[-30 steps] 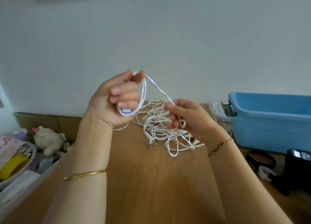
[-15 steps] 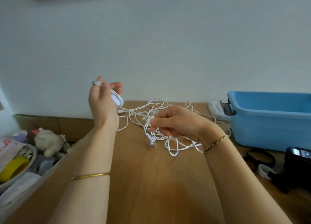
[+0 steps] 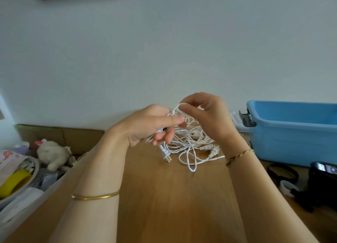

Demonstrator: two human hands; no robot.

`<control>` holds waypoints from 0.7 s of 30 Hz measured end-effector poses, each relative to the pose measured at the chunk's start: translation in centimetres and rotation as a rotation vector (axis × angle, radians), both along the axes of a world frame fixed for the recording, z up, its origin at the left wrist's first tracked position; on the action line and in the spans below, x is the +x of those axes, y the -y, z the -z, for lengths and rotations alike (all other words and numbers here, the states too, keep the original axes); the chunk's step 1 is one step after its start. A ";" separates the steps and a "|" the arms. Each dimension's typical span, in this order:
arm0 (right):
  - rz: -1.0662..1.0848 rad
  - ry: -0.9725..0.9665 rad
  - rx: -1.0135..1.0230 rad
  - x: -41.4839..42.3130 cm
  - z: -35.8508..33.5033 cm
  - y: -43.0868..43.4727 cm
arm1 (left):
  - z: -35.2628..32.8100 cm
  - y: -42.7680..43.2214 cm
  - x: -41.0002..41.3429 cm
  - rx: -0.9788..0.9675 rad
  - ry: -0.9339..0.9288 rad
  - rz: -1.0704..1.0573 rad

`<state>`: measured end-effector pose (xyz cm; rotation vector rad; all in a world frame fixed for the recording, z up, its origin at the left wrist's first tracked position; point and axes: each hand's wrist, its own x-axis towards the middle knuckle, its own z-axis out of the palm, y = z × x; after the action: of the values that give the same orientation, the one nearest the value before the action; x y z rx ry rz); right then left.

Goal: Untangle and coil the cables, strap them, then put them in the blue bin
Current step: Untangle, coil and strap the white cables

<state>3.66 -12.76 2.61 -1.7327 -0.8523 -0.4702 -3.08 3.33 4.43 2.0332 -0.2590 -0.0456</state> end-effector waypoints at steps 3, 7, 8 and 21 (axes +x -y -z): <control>0.153 0.078 -0.076 0.9 1.0 -0.1 | 0.0 -0.5 0.0 -0.245 -0.092 0.124; 0.228 -0.017 -0.093 1.7 2.0 0.1 | -0.3 -2.0 0.6 -0.721 -0.242 0.421; 0.226 -0.040 -0.109 1.7 2.3 0.1 | -0.3 -2.4 0.9 -0.823 -0.254 0.465; 0.106 -0.488 -0.268 1.7 3.5 0.3 | -0.3 -4.4 1.5 -1.609 0.354 -0.184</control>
<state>5.34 -13.08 -0.92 -2.0294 -0.4870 0.0111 -1.53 7.71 4.68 0.4351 -0.2017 0.4904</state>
